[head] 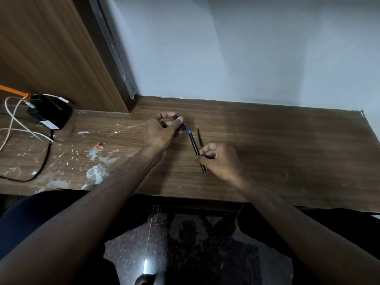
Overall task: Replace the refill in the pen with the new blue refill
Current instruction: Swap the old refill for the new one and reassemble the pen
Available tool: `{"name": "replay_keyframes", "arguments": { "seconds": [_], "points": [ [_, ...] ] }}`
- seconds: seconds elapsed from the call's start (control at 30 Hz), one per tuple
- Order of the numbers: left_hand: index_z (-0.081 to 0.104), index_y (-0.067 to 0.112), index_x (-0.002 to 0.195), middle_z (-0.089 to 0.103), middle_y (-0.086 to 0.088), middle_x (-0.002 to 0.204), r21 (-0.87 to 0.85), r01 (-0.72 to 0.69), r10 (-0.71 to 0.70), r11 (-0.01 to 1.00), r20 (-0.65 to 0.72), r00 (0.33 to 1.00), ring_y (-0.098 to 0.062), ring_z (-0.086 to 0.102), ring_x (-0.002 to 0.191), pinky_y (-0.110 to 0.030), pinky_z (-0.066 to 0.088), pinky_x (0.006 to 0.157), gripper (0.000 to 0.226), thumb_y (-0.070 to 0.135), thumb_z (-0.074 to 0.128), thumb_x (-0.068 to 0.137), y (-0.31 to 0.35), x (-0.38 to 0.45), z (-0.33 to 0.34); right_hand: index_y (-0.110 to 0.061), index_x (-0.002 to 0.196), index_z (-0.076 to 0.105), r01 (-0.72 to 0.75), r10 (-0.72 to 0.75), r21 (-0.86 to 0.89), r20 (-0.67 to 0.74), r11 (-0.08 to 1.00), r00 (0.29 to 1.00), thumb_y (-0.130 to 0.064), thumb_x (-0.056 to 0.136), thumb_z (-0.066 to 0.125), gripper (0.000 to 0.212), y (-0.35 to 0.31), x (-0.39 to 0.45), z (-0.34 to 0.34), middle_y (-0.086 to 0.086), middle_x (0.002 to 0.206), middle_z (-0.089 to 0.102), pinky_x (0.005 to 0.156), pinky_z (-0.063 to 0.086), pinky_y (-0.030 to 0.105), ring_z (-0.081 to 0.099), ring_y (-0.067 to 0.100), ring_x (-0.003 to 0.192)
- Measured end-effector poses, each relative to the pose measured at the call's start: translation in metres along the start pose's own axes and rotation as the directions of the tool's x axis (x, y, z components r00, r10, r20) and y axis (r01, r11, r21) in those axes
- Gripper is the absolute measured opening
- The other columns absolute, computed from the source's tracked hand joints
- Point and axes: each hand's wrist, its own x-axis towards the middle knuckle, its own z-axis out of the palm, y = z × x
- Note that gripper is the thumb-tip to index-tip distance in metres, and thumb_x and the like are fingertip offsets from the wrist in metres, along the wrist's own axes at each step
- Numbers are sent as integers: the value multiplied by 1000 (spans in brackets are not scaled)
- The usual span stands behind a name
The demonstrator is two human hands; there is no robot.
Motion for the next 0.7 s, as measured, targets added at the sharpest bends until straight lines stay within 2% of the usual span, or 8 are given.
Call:
{"name": "replay_keyframes", "arguments": {
  "seconds": [0.2, 0.33, 0.53, 0.7],
  "points": [
    [70, 15, 110, 83, -7, 85, 18, 10, -10, 1000, -15, 1000, -24, 79, 79, -48, 67, 89, 25, 19, 85, 91, 1, -1, 0, -10, 106, 79, 13, -13, -6, 9, 1000, 1000, -17, 88, 82, 19, -4, -1, 0, -15, 77, 70, 55, 45, 3, 65, -16, 58],
    [70, 13, 111, 83, -8, 84, 32, 10, -10, 999, -10, 1000, -27, 80, 80, -56, 66, 91, 28, 19, 87, 89, 0, -2, 1, -11, 104, 80, 24, -24, -16, 7, 1000, 1000, -18, 88, 82, 18, -4, -2, 1, -12, 77, 73, 55, 45, 2, 66, -15, 58],
    [72, 24, 106, 83, -1, 80, 293, -166, 144, 942, 95, 985, -20, 83, 80, -49, 67, 87, 25, 34, 86, 88, -4, -7, 0, -10, 101, 80, 17, -16, 10, -55, 1000, 998, -17, 88, 82, 15, -3, 2, 1, -18, 71, 69, 55, 45, 4, 65, -14, 58],
    [70, 24, 106, 84, -2, 83, 259, -170, 126, 951, 178, 976, -23, 83, 82, -55, 65, 89, 41, 52, 83, 78, -16, -15, 9, -13, 98, 80, 1, 1, 14, -116, 1000, 993, -24, 90, 82, 14, 1, 2, 6, -16, 71, 70, 58, 49, 7, 65, -7, 59]
  ]
}}
